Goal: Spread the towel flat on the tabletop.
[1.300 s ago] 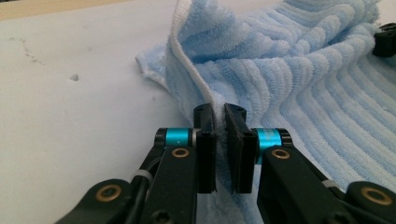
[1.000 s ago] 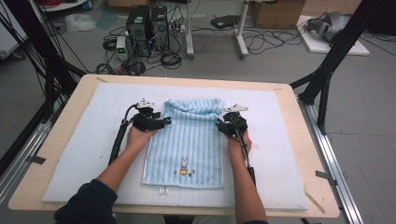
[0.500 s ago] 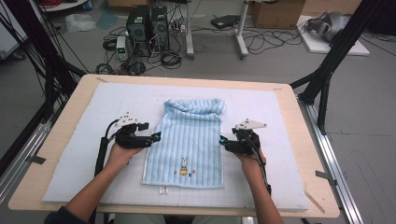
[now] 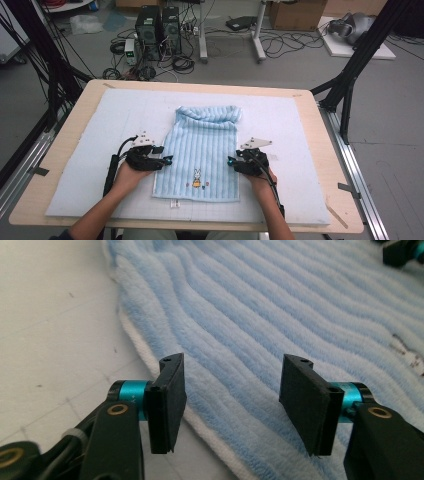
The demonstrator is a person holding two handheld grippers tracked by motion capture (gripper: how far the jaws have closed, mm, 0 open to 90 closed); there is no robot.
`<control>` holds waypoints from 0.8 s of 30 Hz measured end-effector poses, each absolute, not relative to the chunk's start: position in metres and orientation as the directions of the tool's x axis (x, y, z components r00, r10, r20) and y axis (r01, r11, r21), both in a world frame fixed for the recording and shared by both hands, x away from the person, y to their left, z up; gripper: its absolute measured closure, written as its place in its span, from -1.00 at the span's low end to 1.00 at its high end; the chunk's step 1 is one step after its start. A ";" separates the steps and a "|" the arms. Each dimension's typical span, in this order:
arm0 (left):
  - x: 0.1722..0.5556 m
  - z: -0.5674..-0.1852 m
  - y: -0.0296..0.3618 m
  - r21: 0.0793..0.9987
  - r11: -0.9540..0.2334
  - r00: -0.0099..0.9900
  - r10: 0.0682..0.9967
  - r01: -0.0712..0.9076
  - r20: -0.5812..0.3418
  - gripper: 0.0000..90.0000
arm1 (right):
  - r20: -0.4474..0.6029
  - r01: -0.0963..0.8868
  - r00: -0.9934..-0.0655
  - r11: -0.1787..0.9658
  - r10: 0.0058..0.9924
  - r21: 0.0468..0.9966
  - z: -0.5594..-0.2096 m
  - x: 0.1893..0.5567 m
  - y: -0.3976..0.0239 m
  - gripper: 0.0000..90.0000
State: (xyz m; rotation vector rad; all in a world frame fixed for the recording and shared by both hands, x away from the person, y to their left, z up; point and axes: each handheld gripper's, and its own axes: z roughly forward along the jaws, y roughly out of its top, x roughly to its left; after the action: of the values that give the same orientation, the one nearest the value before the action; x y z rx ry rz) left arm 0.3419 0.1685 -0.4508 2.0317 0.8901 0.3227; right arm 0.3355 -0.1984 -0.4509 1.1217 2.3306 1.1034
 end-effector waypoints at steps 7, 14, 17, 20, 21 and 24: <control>0.345 -0.451 0.168 0.799 -0.361 0.697 0.710 0.481 -0.099 0.87 | 0.030 0.493 -0.674 0.419 0.738 0.763 -0.450 0.336 -0.192 0.89; 0.362 -0.451 0.166 0.799 -0.320 0.663 0.738 0.509 -0.127 0.92 | 0.019 0.514 -0.615 0.383 0.788 0.767 -0.450 0.349 -0.193 0.89; 0.370 -0.450 0.166 0.798 -0.304 0.654 0.743 0.520 -0.142 0.92 | 0.012 0.519 -0.593 0.371 0.805 0.770 -0.450 0.356 -0.194 0.89; 0.378 -0.450 0.162 0.804 -0.299 0.647 0.751 0.514 -0.134 0.92 | 0.005 0.524 -0.570 0.359 0.821 0.772 -0.450 0.362 -0.194 0.89; 0.380 -0.450 0.162 0.813 -0.281 0.641 0.754 0.510 -0.141 0.92 | 0.004 0.528 -0.563 0.356 0.826 0.771 -0.450 0.364 -0.194 0.89; 0.381 -0.449 0.165 0.826 -0.255 0.637 0.755 0.503 -0.155 0.81 | 0.007 0.532 -0.551 0.345 0.834 0.773 -0.450 0.365 -0.194 0.70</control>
State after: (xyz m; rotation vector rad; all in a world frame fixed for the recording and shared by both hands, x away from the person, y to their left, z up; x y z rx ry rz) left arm 0.3809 0.1646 -0.4494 1.9216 0.9928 0.3381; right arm 0.3647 -0.1945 -0.4499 1.2005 2.2235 1.0577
